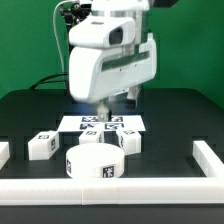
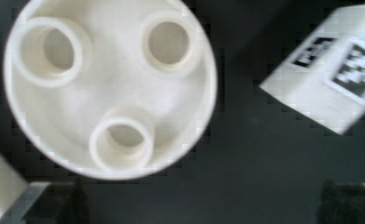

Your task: Assemble stool

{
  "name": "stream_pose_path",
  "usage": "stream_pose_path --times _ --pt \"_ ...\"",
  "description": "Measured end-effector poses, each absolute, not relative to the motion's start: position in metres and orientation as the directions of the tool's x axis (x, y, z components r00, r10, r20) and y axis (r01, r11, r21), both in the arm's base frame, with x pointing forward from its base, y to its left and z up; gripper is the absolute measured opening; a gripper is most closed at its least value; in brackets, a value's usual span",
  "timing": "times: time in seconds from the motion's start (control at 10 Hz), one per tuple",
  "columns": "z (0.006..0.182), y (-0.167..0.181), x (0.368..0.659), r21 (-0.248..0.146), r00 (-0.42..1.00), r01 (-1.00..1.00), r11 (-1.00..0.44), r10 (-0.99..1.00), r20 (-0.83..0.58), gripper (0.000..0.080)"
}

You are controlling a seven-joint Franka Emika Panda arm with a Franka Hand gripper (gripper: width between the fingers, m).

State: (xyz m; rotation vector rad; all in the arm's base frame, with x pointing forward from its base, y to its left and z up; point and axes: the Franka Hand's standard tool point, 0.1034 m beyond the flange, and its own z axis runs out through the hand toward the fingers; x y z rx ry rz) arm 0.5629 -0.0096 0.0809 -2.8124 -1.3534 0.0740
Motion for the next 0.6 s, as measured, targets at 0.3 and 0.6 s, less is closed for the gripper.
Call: stream_pose_path --times 0.3,0.6 --pt "0.0791 -0.0083 0.565 -0.04 0.622 0.781 -0.623 0.782 -0.034 0.065" --pt "0.0762 -0.0103 0.5643 -0.041 0.624 0.78 -0.625 0.781 -0.034 0.065"
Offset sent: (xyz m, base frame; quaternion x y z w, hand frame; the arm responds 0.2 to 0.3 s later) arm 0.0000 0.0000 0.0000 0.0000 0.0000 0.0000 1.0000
